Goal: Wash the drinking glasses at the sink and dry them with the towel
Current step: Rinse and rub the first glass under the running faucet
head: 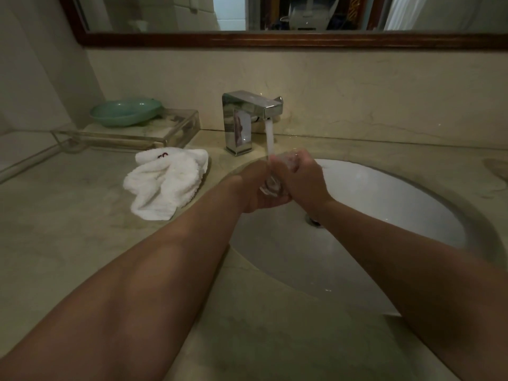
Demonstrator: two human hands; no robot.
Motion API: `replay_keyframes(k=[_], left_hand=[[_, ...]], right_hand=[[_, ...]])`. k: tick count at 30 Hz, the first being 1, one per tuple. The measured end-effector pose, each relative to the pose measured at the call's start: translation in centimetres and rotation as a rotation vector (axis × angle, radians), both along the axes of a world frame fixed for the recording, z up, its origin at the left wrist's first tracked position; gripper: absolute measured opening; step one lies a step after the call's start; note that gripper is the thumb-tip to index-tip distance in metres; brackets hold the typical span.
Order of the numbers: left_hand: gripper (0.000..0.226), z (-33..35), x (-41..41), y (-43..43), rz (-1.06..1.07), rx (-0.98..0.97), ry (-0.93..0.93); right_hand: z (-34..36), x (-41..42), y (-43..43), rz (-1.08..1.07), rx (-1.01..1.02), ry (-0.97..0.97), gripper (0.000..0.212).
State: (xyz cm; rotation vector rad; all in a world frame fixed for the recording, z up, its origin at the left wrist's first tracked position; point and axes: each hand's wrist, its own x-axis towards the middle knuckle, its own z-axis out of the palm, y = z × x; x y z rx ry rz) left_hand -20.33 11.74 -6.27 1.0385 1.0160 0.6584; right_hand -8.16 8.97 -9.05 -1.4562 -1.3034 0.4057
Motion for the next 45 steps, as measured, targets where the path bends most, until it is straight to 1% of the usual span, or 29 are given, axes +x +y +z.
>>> replay_keyframes(k=[2,4,8,10,11,13,15,18,20,22,24,27,29,30,31,32,33,34,35,36,38,41,43,45], left_hand=[[0.027,0.0,-0.2,0.1,0.006,-0.016,0.031],[0.025,0.4,-0.4,-0.2,-0.022,-0.032,0.093],[0.044,0.2,-0.2,-0.5,0.028,0.004,0.163],[0.048,0.1,0.0,-0.4,0.049,0.060,0.200],[0.045,0.1,0.0,-0.4,0.040,0.082,0.210],[0.040,0.5,-0.2,-0.6,0.019,0.098,0.223],[0.036,0.7,-0.3,-0.6,0.020,0.053,0.171],[0.025,0.8,-0.6,-0.9,0.045,0.024,0.125],[0.015,0.7,-0.8,-0.9,0.060,0.033,0.143],[0.012,0.7,-0.9,-0.7,0.077,0.003,0.130],[0.020,0.6,-1.0,-0.8,0.080,-0.026,0.095],[0.041,0.5,-1.1,-0.7,0.044,-0.049,0.081],[0.047,0.7,-0.9,-0.4,-0.019,-0.033,0.138],[0.042,0.9,-0.9,-0.4,-0.071,-0.016,0.187],[0.032,1.3,-0.9,-0.6,-0.110,0.000,0.240],[0.022,1.5,-0.9,-0.8,-0.112,0.017,0.287],[0.017,1.5,-0.9,-0.8,-0.079,0.018,0.295],[0.017,1.4,-1.0,-0.8,-0.019,0.015,0.277],[0.024,1.2,-1.1,-0.8,0.036,0.024,0.257],[0.032,0.9,-1.3,-0.5,0.065,0.037,0.268],[0.037,0.6,-1.4,-0.4,0.064,0.027,0.238],[0.035,0.7,-1.2,-0.5,0.081,0.025,0.170],[0.035,0.5,-1.1,-0.5,0.059,0.031,0.158],[0.045,0.5,-1.1,-0.6,0.067,0.050,0.146]], right_hand=[[0.5,-0.1,0.4,-0.047,-0.017,0.038,0.032],[0.7,0.1,0.9,-0.101,-0.019,0.080,0.039],[0.7,0.6,1.4,-0.167,-0.038,0.153,0.046],[0.3,0.7,1.1,-0.144,-0.044,0.182,0.046],[0.1,0.7,0.8,-0.113,-0.031,0.174,0.044],[-0.6,0.5,0.4,0.008,-0.006,0.085,0.039],[-1.1,0.1,0.2,0.088,-0.038,0.004,0.050],[-1.2,-0.6,0.5,0.123,-0.070,0.092,0.060],[-1.1,-0.8,0.7,0.111,-0.062,0.102,0.053],[-0.8,-0.8,0.9,0.067,-0.041,0.092,0.039],[-0.3,-0.8,1.1,-0.002,-0.021,0.122,0.034],[0.2,-0.8,1.7,-0.110,-0.042,0.182,0.040],[0.2,-0.5,1.8,-0.151,-0.078,0.186,0.045],[0.1,-0.4,1.7,-0.161,-0.073,0.184,0.046],[0.0,-0.4,1.4,-0.156,-0.057,0.180,0.046],[-0.2,-0.5,1.0,-0.124,-0.030,0.171,0.044],[-0.4,-0.7,0.7,-0.067,-0.007,0.153,0.039],[-0.5,-1.1,0.4,0.003,0.005,0.134,0.035],[-0.7,-1.6,0.2,0.066,0.003,0.131,0.035],[-0.8,-2.0,0.0,0.104,-0.005,0.148,0.039],[-0.9,-2.7,0.2,0.111,-0.027,0.167,0.043],[-1.0,-2.6,0.7,0.042,-0.059,0.114,0.035],[-0.7,-2.1,1.1,-0.040,-0.023,0.076,0.032],[-0.3,-1.5,1.4,-0.118,0.003,0.033,0.035]])
